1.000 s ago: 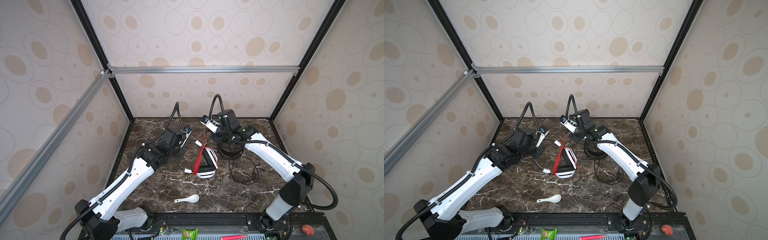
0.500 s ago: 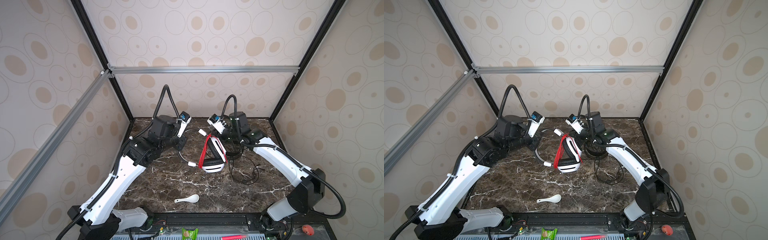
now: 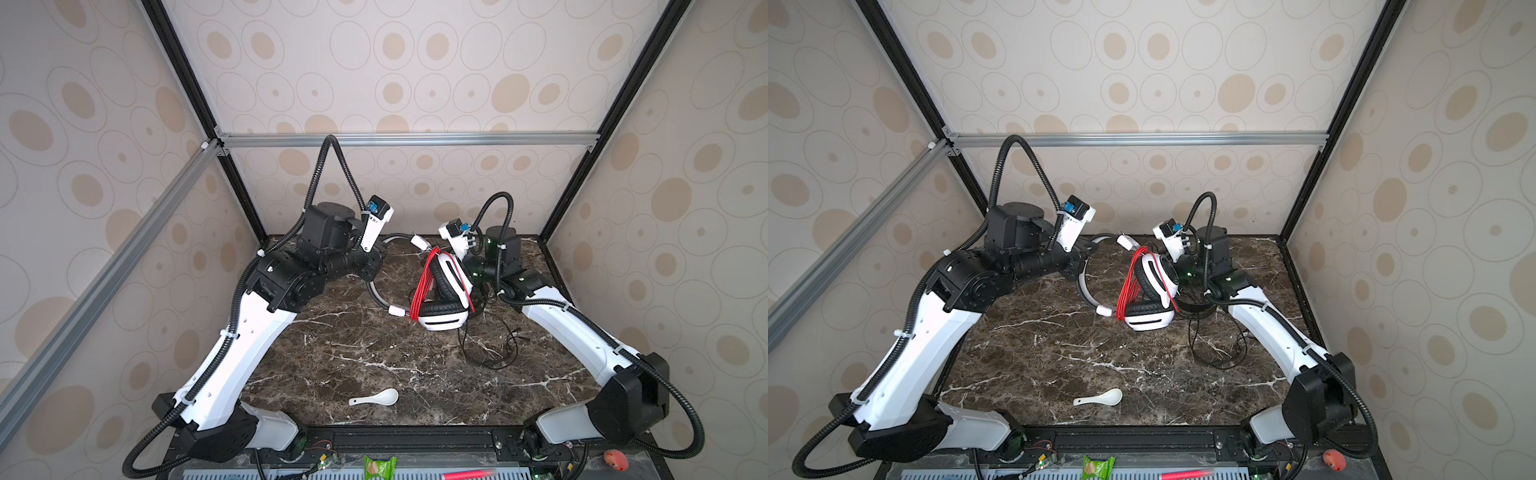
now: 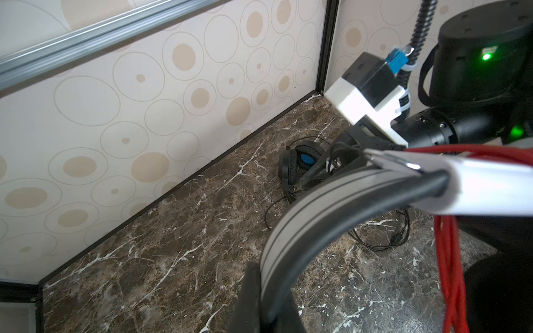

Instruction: Wrap the headphones

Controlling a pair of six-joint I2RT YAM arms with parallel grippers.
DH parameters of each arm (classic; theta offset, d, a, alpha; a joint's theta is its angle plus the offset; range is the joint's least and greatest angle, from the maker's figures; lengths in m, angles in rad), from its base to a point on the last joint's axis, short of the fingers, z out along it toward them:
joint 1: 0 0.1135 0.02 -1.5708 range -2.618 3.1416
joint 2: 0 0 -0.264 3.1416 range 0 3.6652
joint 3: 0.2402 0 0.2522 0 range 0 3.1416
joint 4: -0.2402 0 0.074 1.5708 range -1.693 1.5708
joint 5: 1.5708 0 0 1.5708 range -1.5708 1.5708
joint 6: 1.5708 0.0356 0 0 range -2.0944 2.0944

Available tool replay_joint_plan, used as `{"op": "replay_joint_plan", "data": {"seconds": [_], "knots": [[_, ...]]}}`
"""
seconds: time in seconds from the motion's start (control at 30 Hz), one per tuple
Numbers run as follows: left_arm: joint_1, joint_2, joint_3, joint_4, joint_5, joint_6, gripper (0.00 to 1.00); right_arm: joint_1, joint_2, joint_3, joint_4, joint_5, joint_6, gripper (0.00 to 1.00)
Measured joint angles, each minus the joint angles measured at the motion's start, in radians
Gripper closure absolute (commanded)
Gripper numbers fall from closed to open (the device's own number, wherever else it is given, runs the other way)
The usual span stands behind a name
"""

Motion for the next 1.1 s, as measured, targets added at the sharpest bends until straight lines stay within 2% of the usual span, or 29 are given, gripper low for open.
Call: {"op": "replay_joint_plan", "data": {"seconds": [0.2,0.53,1.1], "knots": [[0.0,0.032,0.048,0.003,0.022,-0.04,1.0,0.0,-0.008,-0.04,0.058,-0.048,0.061,0.62],[0.0,0.044,0.097,0.015,0.038,-0.105,1.0,0.0,-0.021,-0.072,0.155,-0.09,0.129,0.62],[0.0,0.058,0.122,0.045,0.005,-0.193,1.0,-0.001,-0.042,-0.102,0.179,-0.107,0.159,0.95]]}}
